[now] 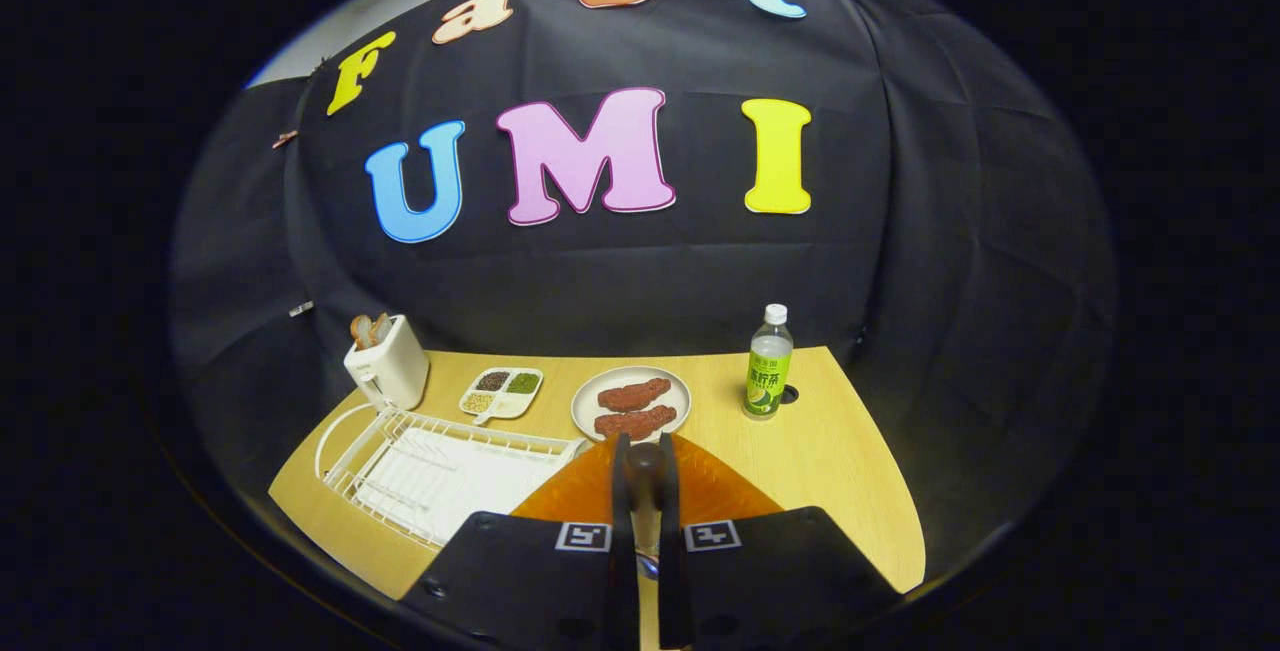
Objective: Take the plate from the dish rack, then take the spoon from the basket and place it into the plate.
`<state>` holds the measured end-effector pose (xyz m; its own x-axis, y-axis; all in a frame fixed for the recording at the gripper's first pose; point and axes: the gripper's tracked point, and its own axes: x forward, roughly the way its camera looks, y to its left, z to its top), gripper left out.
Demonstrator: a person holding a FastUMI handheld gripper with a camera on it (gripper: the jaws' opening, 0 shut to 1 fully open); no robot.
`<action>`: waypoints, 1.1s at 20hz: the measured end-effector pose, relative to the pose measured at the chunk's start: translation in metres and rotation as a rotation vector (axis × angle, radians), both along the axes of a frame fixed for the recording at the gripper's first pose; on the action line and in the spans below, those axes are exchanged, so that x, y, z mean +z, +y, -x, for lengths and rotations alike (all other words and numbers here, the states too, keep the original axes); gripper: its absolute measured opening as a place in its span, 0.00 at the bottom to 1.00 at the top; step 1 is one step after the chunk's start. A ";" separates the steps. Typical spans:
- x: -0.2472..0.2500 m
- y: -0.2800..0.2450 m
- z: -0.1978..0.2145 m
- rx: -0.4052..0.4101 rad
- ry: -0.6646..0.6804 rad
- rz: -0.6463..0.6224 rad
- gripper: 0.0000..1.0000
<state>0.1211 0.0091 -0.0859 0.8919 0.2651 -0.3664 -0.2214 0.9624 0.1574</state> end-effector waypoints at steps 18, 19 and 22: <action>-0.130 0.147 0.178 0.129 0.289 -0.225 0.12; -0.140 0.150 0.180 0.130 0.307 -0.231 0.12; -0.161 0.155 0.184 0.126 0.343 -0.255 0.12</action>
<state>-0.0627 0.1639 -0.2473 0.6848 0.4842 -0.5446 -0.2281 0.8522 0.4709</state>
